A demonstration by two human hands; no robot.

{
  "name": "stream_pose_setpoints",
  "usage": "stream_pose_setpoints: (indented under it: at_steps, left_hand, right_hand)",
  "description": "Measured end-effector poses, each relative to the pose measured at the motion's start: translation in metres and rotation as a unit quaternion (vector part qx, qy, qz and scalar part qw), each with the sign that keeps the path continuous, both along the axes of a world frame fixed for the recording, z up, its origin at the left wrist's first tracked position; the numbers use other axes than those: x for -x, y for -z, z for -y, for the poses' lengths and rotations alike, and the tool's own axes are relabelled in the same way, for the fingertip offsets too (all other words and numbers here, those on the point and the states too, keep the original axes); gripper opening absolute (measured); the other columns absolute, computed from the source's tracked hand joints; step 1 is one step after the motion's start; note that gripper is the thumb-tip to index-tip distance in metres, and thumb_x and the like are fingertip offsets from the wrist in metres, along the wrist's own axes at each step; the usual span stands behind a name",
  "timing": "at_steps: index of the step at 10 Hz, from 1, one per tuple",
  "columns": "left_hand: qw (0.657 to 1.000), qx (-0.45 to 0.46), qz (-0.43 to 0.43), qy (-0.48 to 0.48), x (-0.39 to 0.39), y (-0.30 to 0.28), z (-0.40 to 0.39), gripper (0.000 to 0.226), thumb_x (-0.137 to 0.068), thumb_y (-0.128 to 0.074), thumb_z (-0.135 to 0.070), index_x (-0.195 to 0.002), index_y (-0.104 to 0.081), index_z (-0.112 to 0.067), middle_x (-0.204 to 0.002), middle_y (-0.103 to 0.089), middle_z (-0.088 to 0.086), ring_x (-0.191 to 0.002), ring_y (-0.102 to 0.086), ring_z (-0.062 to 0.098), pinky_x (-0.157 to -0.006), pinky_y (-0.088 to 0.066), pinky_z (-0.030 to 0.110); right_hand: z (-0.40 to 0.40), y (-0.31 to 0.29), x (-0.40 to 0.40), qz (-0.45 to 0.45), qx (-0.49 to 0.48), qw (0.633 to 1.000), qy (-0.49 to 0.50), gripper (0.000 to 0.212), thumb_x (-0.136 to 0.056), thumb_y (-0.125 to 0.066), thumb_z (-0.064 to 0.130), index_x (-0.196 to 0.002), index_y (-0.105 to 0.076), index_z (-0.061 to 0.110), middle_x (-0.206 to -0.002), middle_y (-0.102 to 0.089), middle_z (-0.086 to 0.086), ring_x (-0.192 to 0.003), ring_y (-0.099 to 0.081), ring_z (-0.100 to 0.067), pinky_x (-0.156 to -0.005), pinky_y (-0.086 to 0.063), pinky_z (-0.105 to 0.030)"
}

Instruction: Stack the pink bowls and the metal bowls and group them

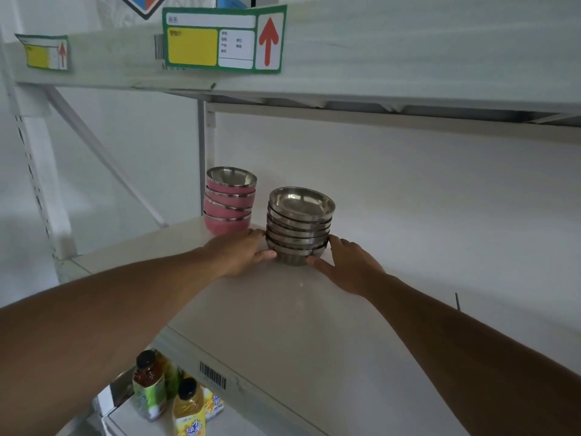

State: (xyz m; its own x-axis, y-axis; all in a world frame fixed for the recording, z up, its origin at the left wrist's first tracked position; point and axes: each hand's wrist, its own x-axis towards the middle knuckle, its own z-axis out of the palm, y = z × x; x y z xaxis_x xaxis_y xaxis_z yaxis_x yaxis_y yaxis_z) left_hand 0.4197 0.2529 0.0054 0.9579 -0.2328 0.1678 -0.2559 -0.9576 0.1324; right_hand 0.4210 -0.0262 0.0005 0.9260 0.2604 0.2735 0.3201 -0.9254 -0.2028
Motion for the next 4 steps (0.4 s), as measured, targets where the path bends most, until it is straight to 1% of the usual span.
stream_pose_setpoints:
  at_steps: [1,2,3,4]
  left_hand:
    - [0.999,-0.025,0.025,-0.014,0.010,0.001,-0.007,0.059,-0.107,-0.043,-0.071,-0.123,-0.061,-0.017,-0.121,-0.070,0.010,-0.102,-0.068,0.026,-0.088,-0.060,0.043]
    - [0.999,-0.034,0.041,-0.004,0.028,-0.003,-0.018,0.047,-0.107,-0.042,-0.070,-0.086,-0.050,-0.029,-0.093,-0.064,-0.001,-0.083,-0.062,0.018,-0.075,-0.057,0.040]
    - [0.997,-0.054,0.048,-0.017,0.048,-0.005,-0.030,0.039,-0.108,-0.047,-0.057,-0.096,-0.065,-0.025,-0.098,-0.067,-0.006,-0.092,-0.066,0.020,-0.079,-0.057,0.039]
    - [0.998,-0.040,0.040,-0.036,0.062,-0.015,-0.041,0.031,-0.104,-0.051,-0.045,-0.103,-0.074,-0.025,-0.105,-0.073,-0.006,-0.098,-0.069,0.023,-0.084,-0.058,0.038]
  right_hand:
    - [0.006,-0.002,0.010,0.003,0.028,1.000,0.015,0.082,-0.102,-0.041,0.078,-0.157,-0.051,0.019,-0.152,-0.064,-0.008,-0.136,-0.062,-0.030,-0.103,-0.056,-0.049]
    - [0.013,-0.006,0.022,0.006,0.039,0.999,0.022,0.072,-0.103,-0.042,0.076,-0.152,-0.059,0.025,-0.149,-0.066,-0.002,-0.133,-0.065,-0.026,-0.104,-0.056,-0.046]
    - [0.019,-0.014,0.040,0.000,0.046,0.999,0.019,0.057,-0.106,-0.047,0.068,-0.146,-0.065,0.031,-0.150,-0.068,0.003,-0.134,-0.064,-0.021,-0.110,-0.052,-0.044]
    - [0.014,-0.027,0.057,-0.015,0.061,0.998,0.010,0.047,-0.108,-0.054,0.057,-0.146,-0.067,0.034,-0.155,-0.065,0.005,-0.139,-0.060,-0.019,-0.115,-0.048,-0.041]
